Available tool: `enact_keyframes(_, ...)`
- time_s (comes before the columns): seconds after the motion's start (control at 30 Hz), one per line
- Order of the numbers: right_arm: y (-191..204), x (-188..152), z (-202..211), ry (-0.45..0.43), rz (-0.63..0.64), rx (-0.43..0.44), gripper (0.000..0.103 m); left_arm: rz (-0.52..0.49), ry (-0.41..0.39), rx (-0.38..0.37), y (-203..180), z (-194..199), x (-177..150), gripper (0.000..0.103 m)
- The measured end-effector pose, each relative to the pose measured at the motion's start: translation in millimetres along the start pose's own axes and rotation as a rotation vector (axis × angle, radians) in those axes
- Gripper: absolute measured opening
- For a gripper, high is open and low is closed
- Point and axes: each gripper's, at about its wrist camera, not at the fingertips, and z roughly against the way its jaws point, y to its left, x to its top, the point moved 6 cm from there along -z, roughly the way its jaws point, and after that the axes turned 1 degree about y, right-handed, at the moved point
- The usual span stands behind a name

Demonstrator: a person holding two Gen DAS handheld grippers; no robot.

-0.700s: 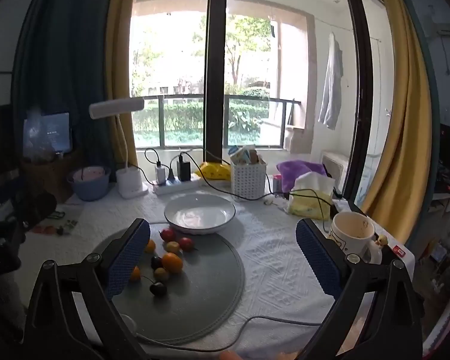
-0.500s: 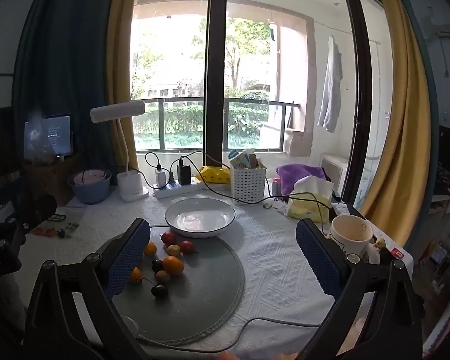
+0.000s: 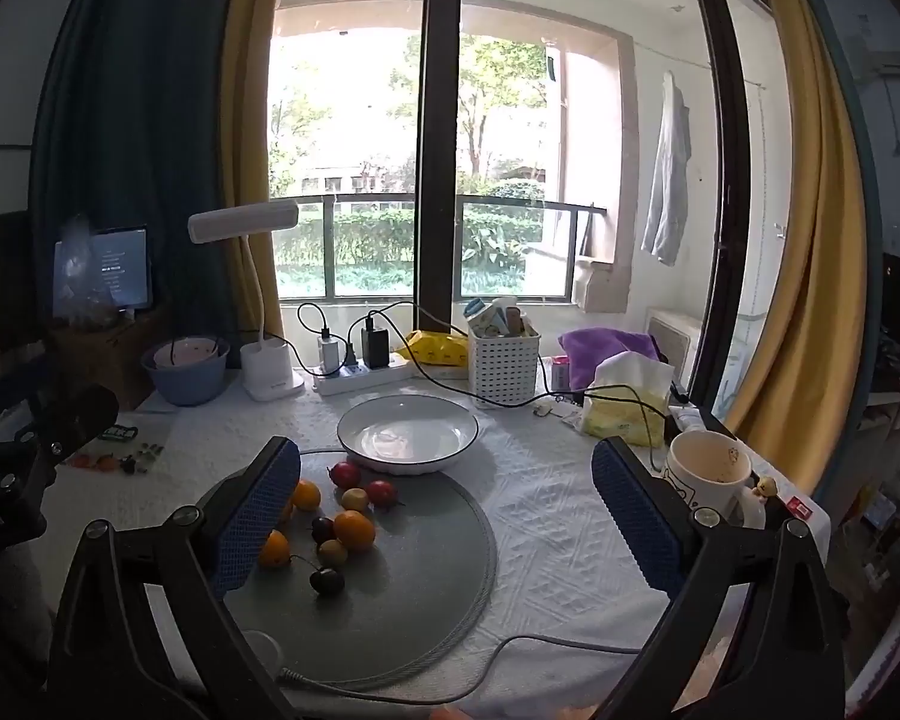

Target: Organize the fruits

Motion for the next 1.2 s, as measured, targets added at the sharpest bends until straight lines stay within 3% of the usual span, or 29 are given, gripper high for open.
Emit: enact_keyframes(1.2,3.5,-1.1,-0.1,0.006,0.003,0.014,0.1,0.001,0.005,0.001,1.8,0.7,0.0,0.102)
